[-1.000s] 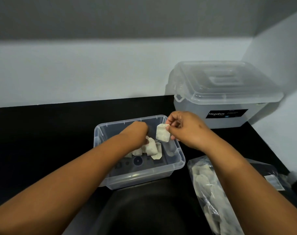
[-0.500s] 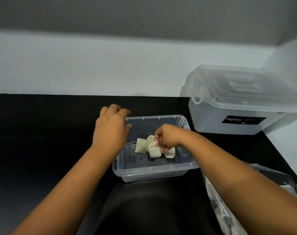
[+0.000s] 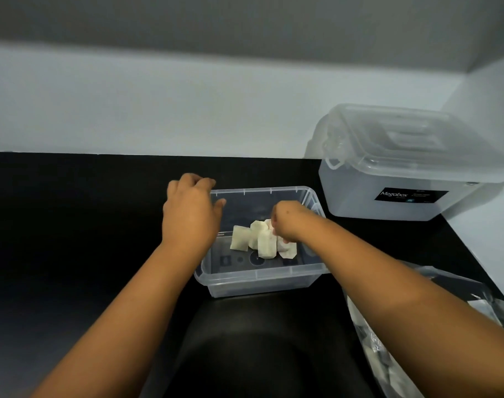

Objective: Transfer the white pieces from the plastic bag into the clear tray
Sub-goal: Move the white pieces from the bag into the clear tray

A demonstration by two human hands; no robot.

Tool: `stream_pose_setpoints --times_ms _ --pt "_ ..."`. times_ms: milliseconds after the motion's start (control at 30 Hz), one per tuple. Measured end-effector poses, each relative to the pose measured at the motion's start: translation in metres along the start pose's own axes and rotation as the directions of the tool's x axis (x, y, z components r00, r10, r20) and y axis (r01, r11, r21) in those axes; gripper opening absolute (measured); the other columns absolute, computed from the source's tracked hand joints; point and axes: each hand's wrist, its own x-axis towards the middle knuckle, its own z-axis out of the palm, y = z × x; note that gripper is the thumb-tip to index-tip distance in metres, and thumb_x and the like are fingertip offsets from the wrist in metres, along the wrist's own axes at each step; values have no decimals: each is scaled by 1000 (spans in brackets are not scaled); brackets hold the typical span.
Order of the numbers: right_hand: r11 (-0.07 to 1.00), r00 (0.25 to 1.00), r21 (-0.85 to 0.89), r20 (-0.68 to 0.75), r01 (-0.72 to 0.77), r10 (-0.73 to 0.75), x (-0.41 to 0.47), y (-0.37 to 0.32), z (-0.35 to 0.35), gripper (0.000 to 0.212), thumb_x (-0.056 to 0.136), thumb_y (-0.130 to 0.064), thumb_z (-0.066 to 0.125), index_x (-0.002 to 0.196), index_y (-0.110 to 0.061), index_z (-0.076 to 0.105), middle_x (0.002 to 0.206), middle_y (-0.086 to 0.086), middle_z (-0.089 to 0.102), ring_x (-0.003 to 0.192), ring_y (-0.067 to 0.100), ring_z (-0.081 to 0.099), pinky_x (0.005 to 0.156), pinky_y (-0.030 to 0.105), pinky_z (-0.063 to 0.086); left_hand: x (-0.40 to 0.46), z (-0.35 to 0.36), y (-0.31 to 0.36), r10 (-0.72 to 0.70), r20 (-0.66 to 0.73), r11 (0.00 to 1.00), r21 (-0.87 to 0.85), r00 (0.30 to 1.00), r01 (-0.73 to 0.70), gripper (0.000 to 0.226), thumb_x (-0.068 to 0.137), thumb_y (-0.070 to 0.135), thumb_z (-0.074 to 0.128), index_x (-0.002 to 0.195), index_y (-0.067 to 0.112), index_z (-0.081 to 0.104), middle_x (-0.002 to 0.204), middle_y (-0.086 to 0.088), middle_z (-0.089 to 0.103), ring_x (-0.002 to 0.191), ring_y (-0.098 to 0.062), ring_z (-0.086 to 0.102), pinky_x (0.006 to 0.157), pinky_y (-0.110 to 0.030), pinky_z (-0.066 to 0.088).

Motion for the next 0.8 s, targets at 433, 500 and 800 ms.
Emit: stream_pose_setpoints --times_ms 433,500,800 --pt "920 915 298 -383 256 -130 -128 96 -34 10 86 -21 70 94 -16 68 81 -3 67 78 15 67 73 26 53 -29 22 129 303 33 947 -119 953 -297 30 91 32 60 119 21 64 121 -2 55 115 -24 44 94 -34 40" --pt "905 926 360 -367 228 -87 -149 132 -28 11 86 -23 71 96 -18 68 82 -3 70 74 12 69 73 29 56 -43 29 151 318 40 938 -160 947 -308 28 91 32 59 116 22 65 120 -1 55 115 -24 44 93 -36 42" --pt "852 976 522 -204 46 73 -187 258 38 3 86 -18 72 83 -20 71 70 -1 72 64 9 70 68 27 59 -120 95 222 469 360 883 -197 806 -426 25 92 42 54 114 36 66 126 3 48 119 -20 42 99 -34 40"
